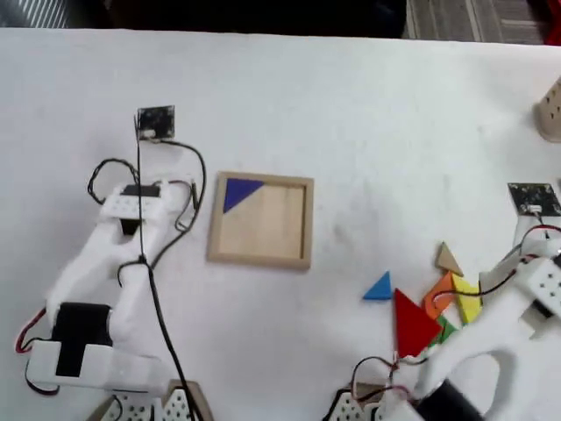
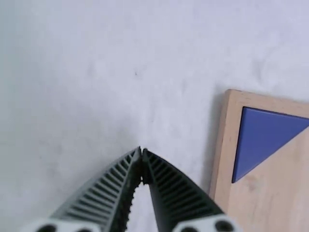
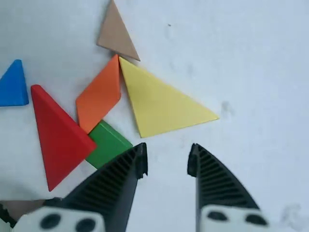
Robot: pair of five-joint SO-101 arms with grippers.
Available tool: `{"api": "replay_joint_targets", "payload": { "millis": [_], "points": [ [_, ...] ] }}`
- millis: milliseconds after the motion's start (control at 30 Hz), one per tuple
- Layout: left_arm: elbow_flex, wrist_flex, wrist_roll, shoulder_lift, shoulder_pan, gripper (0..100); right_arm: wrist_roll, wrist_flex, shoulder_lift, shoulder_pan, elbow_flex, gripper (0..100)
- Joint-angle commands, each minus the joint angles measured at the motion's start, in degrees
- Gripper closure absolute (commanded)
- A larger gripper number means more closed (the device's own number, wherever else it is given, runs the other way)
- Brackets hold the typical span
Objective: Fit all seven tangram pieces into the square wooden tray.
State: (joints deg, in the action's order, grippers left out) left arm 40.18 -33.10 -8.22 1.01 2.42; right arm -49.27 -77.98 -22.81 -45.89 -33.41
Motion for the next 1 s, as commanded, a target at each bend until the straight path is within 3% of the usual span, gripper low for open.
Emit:
{"api": "replay_joint_targets", "payload": {
  "millis": [0,200,467,667,967],
  "points": [
    [-0.44,1.23,0.62,2.95,-0.48,98,-9.58,-0.40,5.41,-3.30,5.54,82.5],
    [-0.62,1.32,0.62,2.95,-0.66,98,-33.93,-0.48,9.45,-4.26,6.07,74.7],
    [-0.62,1.41,0.62,2.95,-0.48,98,-36.84,1.54,14.37,-0.22,5.80,67.4],
    [-0.62,1.49,0.62,2.95,-0.66,98,-56.97,3.30,24.31,0.04,6.24,67.4],
    [-0.70,1.49,0.70,2.59,-0.75,98,-65.23,5.67,29.41,-0.92,5.80,67.3]
  ]
}}
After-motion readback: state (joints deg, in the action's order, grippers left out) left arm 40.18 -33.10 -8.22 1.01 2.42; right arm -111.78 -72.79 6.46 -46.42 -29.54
